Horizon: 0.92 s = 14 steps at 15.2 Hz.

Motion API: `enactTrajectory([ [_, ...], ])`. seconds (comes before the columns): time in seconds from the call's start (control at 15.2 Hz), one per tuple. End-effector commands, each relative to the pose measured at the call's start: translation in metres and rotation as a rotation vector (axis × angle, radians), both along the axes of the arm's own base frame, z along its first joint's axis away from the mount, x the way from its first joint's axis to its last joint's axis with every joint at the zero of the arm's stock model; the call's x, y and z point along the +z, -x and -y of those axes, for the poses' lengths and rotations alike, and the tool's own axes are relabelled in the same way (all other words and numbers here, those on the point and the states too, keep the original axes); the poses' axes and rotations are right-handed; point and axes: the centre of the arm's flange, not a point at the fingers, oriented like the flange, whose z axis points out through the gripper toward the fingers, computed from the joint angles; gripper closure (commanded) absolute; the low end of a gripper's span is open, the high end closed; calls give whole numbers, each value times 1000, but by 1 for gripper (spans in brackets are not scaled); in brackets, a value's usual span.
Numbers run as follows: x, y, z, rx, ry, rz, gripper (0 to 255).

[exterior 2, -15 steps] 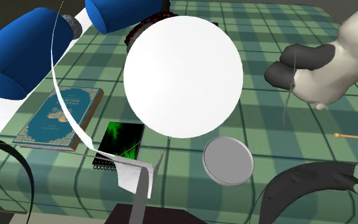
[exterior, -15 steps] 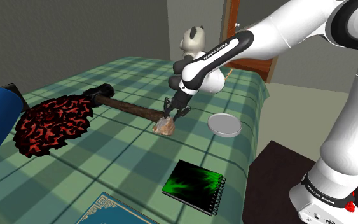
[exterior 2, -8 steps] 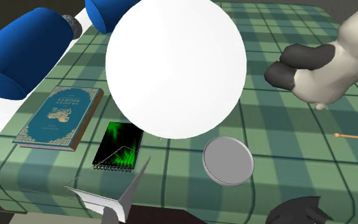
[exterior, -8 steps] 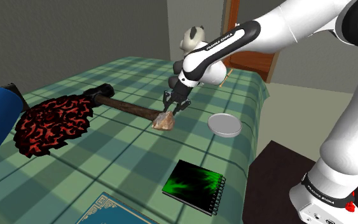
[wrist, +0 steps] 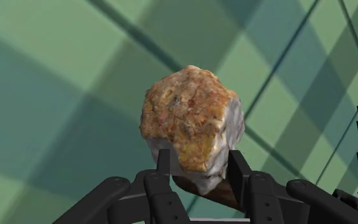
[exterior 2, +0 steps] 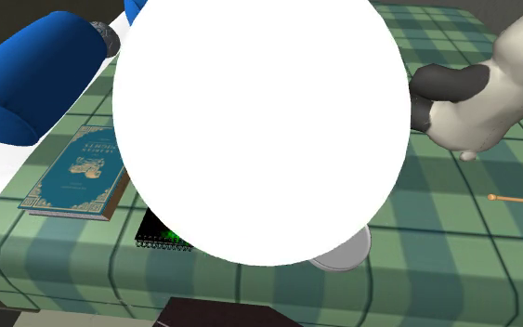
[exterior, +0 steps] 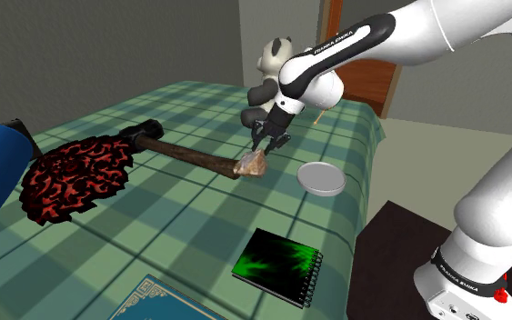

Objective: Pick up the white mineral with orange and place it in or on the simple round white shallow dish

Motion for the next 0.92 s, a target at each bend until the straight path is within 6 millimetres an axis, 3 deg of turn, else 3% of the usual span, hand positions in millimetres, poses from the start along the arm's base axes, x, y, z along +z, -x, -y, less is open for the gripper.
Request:
enactTrajectory([
  [0.0,7,10,25,2,-1,1,255],
  [0.86,29,73,183,2,-1,1,255],
])
